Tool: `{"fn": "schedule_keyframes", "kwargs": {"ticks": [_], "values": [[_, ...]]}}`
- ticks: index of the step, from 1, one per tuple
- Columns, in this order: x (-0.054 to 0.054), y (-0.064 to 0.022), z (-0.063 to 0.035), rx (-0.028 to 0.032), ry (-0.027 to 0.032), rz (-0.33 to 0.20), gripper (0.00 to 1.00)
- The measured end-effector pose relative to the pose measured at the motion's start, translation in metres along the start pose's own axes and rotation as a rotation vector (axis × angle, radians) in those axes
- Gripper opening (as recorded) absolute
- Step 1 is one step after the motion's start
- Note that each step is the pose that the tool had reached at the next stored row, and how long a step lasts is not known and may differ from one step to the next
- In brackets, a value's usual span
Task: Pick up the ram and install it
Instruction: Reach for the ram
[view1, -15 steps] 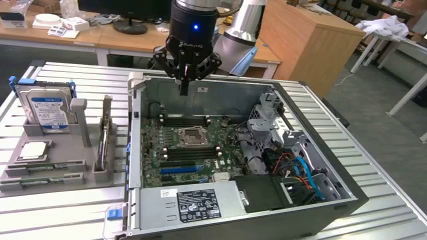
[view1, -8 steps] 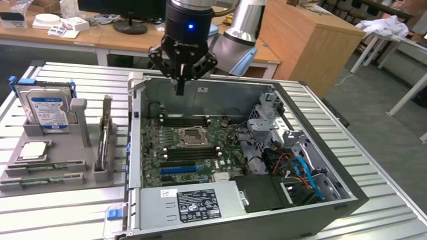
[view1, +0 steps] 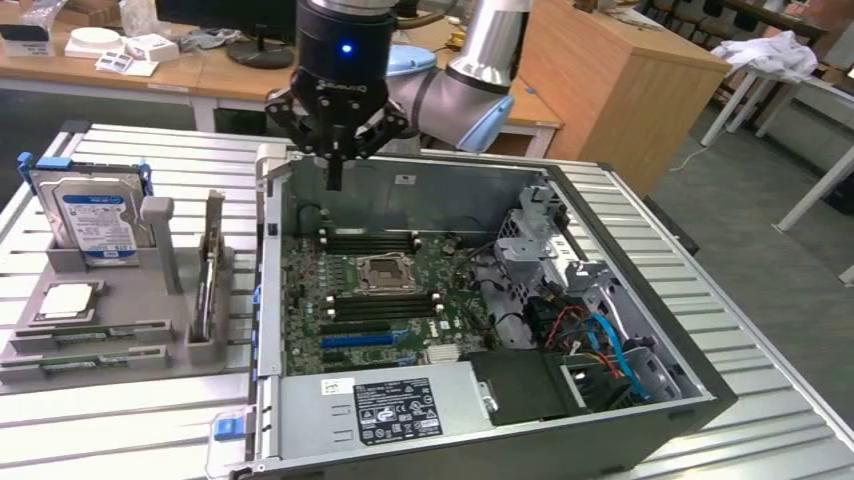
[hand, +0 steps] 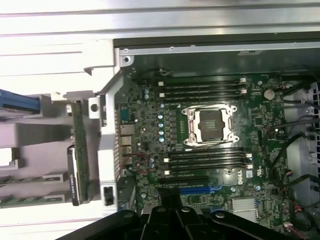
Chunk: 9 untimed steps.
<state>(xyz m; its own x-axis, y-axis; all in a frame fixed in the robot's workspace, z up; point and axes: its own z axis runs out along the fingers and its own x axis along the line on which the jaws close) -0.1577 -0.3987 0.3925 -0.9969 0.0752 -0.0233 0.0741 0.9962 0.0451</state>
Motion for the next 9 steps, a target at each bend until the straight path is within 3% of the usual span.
{"fn": "schedule_keyframes", "kwargs": {"ticks": [9], "values": [[0.032,-0.002,0.0,0.0,0.0,0.0,0.11]]}}
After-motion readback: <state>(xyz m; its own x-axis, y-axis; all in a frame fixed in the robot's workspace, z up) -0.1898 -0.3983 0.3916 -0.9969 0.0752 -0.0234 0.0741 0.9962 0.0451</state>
